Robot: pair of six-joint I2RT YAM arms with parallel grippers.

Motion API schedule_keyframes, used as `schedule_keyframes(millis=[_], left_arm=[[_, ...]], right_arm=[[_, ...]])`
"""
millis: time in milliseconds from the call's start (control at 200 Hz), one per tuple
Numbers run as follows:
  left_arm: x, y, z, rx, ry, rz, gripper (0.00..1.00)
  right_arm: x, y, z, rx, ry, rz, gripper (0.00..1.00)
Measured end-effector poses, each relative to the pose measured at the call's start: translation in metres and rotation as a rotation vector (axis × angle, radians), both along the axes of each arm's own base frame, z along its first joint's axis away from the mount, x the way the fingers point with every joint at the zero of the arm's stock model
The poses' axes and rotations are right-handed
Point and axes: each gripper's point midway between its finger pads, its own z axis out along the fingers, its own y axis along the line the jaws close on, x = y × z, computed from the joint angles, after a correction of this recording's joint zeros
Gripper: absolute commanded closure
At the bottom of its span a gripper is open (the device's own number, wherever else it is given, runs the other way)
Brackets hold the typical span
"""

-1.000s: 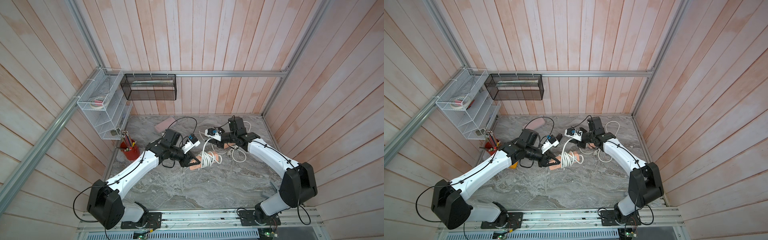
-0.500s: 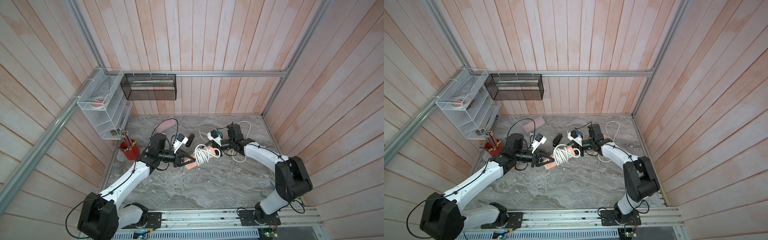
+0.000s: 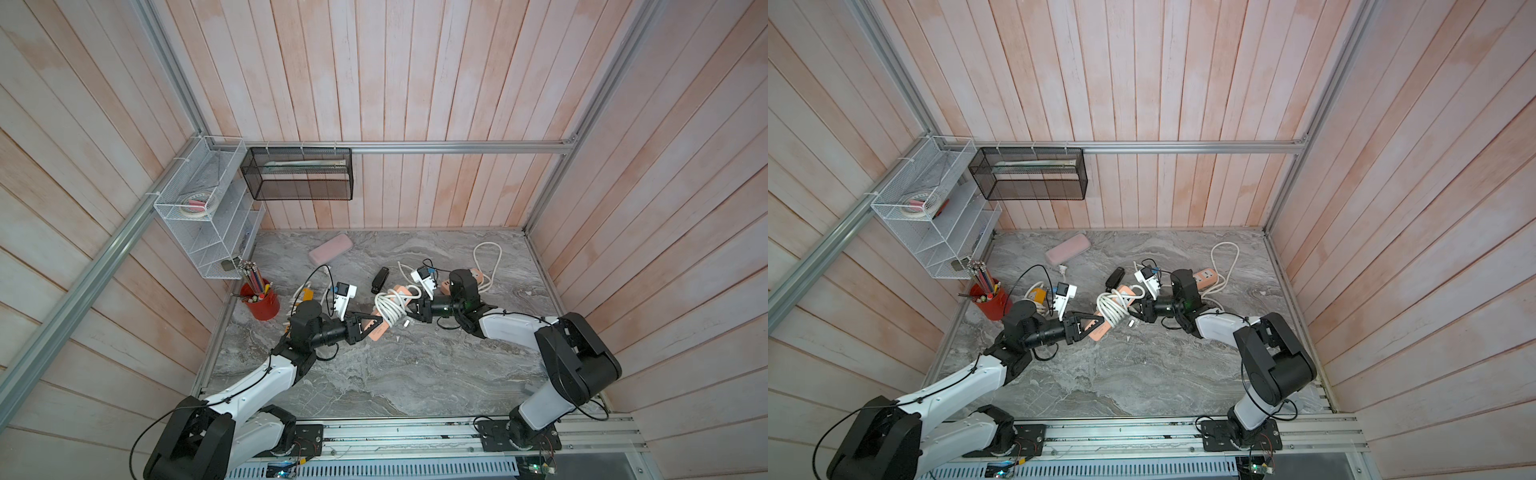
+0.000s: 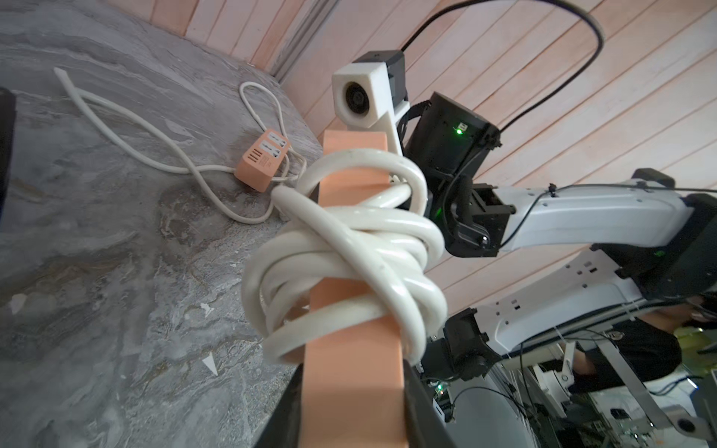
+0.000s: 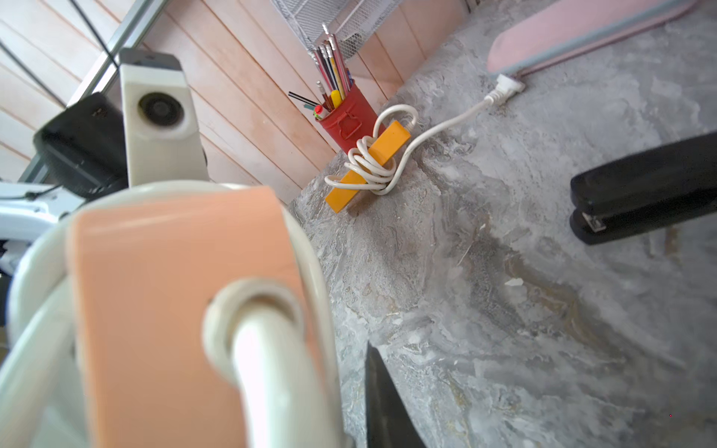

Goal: Wrap the cord around the power strip
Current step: Place the power strip at the center of the board.

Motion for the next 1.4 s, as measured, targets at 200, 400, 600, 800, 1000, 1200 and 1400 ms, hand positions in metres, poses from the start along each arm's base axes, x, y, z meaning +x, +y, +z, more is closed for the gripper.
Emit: schedule_keyframes(millis=[200, 400, 600, 800, 1000, 1200, 1400], left_arm=[[0.008, 0.016, -0.036, -0.002, 0.138, 0.168, 1.0], [0.025, 0.038, -0.075, 0.047, 0.288, 0.359, 1.0], [0.034, 0.049, -0.107, 0.076, 0.432, 0.454, 1.0], [0.045, 0.061, -0.106, 0.026, 0.447, 0.531, 1.0], [0.042, 0.082, -0.132, 0.056, 0.506, 0.617, 1.0], [0.043, 0.082, -0.132, 0.048, 0.51, 0.619, 1.0], [0.043, 0.083, -0.13, 0.071, 0.515, 0.622, 0.78]], right_arm=[[0.009, 0.027, -0.042, -0.081, 0.211, -0.114, 1.0], [0.026, 0.062, -0.09, -0.181, 0.387, -0.189, 0.97], [0.03, 0.077, -0.128, -0.279, 0.516, -0.241, 0.81], [0.042, 0.078, -0.127, -0.309, 0.529, -0.295, 0.6], [0.044, 0.057, -0.107, -0.366, 0.47, -0.304, 0.52], [0.042, 0.051, -0.081, -0.37, 0.454, -0.3, 0.46], [0.049, 0.095, -0.057, -0.314, 0.467, -0.282, 0.45]])
